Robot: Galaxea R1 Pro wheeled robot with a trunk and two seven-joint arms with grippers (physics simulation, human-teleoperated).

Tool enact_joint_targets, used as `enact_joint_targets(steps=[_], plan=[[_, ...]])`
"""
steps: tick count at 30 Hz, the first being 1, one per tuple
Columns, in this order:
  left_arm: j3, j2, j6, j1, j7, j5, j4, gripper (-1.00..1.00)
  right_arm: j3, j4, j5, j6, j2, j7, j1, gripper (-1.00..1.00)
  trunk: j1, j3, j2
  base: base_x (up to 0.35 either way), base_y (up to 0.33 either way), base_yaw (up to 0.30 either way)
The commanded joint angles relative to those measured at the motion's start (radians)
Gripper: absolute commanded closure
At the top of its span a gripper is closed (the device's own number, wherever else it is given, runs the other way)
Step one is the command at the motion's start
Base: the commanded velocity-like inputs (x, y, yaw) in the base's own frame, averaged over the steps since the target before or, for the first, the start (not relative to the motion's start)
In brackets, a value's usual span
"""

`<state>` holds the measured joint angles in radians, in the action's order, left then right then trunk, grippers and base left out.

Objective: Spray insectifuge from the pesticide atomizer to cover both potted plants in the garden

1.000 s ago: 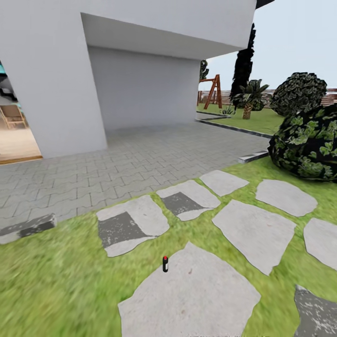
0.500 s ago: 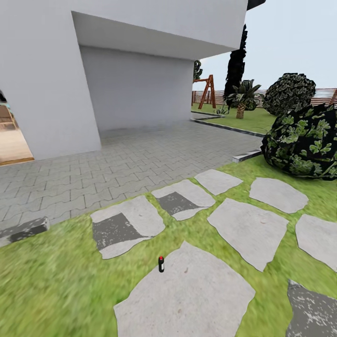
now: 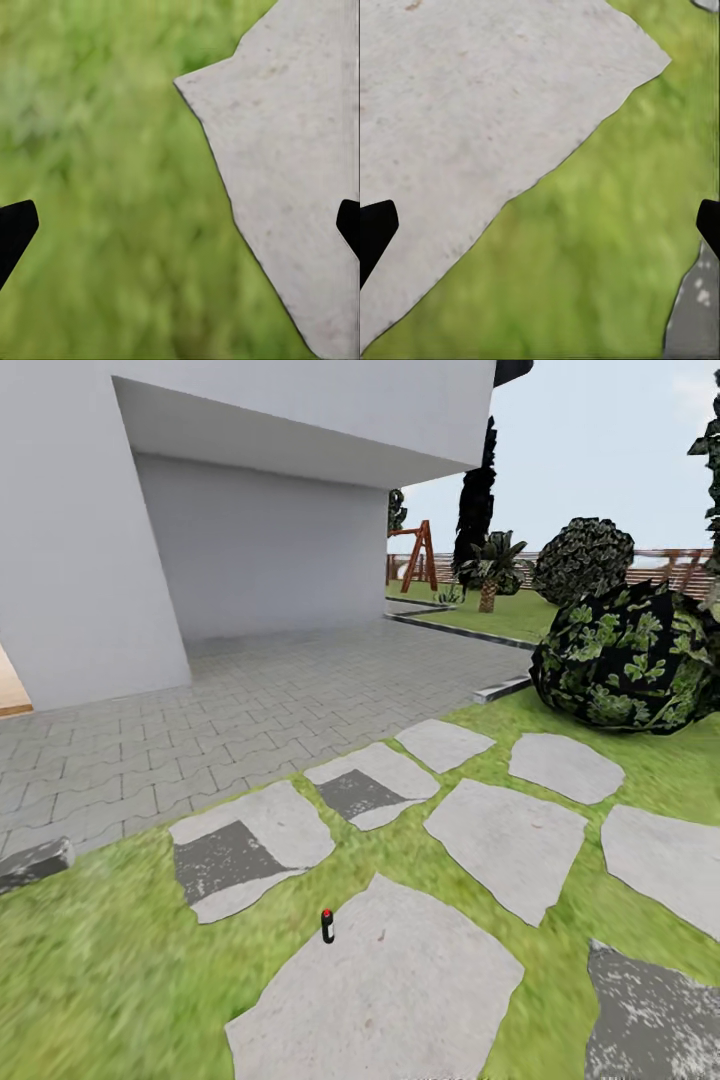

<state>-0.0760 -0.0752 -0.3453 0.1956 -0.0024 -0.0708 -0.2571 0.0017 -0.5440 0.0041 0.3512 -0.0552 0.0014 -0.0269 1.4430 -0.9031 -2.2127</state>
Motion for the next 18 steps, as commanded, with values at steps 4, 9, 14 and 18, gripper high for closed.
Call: enact_joint_targets(steps=[4,9,14,18], plan=[[0.001,0.0,-0.003,0.0,0.001,-0.007,0.001,-1.0,0.0,0.001,0.0,0.003,0.0,0.0,-0.001,-1.0,0.0,-0.001,0.0,0.043,0.022,-0.261],[0.0,0.0,-0.002,0.001,0.004,-0.007,0.001,-1.0,0.001,0.002,0.0,0.003,0.0,0.0,-0.001,-1.0,0.0,-0.001,0.0,0.216,0.158,-0.262],[0.001,0.0,-0.001,0.0,0.005,-0.007,0.001,-1.0,0.001,0.002,0.0,0.003,0.0,0.0,-0.001,-1.0,0.0,-0.001,0.0,0.268,0.23,-0.262],[0.001,0.0,-0.001,0.0,0.005,-0.007,0.001,-1.0,0.001,0.002,0.0,0.003,0.0,-0.001,-0.001,-1.0,0.0,-0.001,0.0,0.254,0.246,-0.262]])
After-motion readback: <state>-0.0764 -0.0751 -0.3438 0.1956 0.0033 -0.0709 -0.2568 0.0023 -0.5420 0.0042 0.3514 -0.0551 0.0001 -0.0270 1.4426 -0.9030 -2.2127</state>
